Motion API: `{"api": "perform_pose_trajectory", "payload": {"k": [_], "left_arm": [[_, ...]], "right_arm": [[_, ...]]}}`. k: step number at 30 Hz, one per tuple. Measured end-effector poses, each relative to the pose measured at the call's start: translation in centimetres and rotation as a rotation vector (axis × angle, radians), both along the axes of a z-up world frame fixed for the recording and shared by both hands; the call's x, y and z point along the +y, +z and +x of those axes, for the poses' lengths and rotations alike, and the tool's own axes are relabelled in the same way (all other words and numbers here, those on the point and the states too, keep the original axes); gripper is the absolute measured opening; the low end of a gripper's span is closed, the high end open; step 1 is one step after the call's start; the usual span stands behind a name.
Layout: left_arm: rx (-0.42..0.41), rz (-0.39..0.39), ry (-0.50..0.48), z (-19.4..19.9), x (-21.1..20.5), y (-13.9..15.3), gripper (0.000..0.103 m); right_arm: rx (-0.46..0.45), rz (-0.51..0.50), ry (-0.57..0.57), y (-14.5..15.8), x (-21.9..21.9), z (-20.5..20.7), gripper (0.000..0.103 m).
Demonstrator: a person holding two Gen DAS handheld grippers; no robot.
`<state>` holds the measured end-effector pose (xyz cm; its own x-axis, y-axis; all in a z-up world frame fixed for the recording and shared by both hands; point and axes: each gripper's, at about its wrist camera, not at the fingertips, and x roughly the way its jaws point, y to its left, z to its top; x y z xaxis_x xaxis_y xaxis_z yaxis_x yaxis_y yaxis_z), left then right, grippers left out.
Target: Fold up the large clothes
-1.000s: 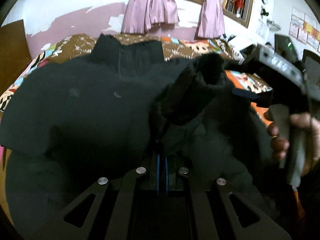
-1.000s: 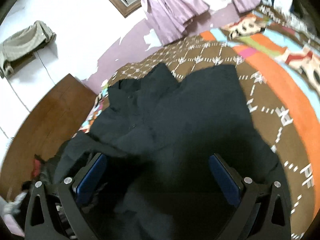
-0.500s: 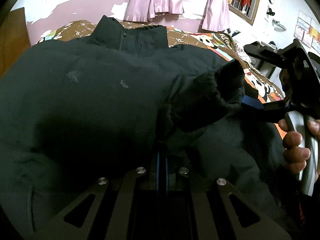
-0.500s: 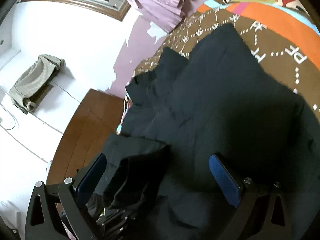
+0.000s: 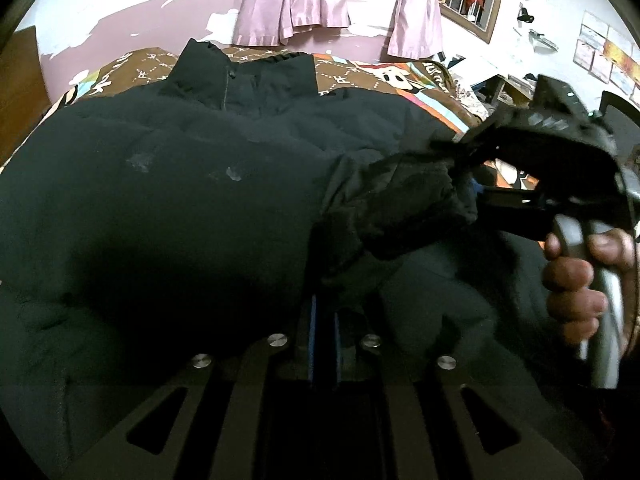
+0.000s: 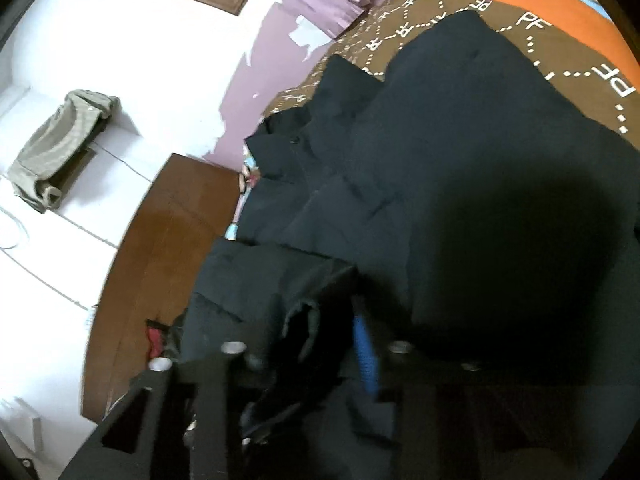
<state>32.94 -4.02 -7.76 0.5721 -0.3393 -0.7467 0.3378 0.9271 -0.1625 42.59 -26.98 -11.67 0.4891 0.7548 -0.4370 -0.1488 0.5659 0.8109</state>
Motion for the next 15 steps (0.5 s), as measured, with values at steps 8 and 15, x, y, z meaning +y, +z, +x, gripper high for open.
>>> {"api": "perform_pose_trajectory", "payload": {"k": [8, 15], "left_arm": [[-0.059, -0.122, -0.033, -2.6, 2.3, 3.0, 0.053], [-0.167, -0.077, 0.052, -2.5, 4.9, 6.0, 0.056]], "right_arm": [[-0.180, -0.105, -0.075, 3.9, -0.7, -1.9, 0.007], [-0.281, -0.223, -0.203, 6.6, -4.0, -1.3, 0.007]]}}
